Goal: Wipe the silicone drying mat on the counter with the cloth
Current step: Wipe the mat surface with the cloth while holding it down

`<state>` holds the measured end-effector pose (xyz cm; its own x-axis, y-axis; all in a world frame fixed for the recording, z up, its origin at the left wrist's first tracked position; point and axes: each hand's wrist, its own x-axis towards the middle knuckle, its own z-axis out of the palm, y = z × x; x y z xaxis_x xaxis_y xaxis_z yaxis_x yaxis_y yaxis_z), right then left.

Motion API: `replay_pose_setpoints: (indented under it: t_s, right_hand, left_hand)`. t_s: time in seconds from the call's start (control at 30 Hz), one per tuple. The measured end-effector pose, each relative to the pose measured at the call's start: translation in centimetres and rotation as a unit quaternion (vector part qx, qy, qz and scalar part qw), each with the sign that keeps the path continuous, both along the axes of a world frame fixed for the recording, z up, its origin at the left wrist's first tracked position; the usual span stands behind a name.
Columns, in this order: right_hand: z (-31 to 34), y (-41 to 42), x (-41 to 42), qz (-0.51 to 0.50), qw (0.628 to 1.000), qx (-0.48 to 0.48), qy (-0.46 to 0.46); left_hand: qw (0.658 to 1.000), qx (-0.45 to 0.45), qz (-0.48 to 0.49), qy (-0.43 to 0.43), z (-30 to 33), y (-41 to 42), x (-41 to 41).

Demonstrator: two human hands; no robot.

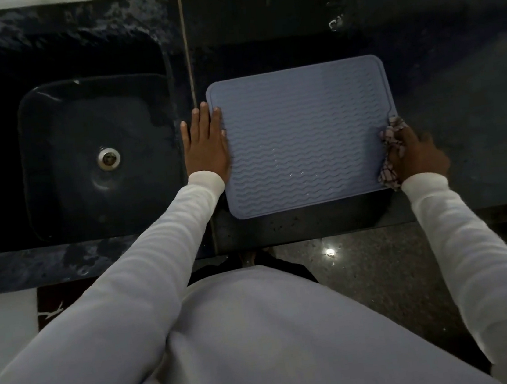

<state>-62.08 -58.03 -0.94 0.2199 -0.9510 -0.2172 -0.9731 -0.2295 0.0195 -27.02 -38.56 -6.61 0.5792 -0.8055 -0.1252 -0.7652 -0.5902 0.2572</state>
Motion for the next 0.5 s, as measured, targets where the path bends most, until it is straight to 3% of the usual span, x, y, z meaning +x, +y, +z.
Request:
replay_pose_setpoints:
  t_s: [0.17, 0.27, 0.37, 0.5]
  right_hand:
    - [0.9, 0.5, 1.2, -0.019, 1.000, 0.019, 0.005]
    - [2.6, 2.4, 3.1, -0.006, 0.998, -0.029, -0.048]
    - [4.1, 6.4, 6.8, 0.056, 0.989, -0.045, -0.127]
    - [4.1, 12.7, 13.3, 0.180, 0.962, 0.024, -0.201]
  left_hand:
    - [1.000, -0.007, 0.001, 0.001, 0.1, 0.3, 0.0]
    - [1.000, -0.013, 0.003, 0.008, 0.1, 0.1, -0.1]
    - [1.000, -0.015, 0.007, 0.009, 0.0, 0.1, -0.1]
    - [1.000, -0.014, 0.003, 0.009, -0.1, -0.1, -0.2]
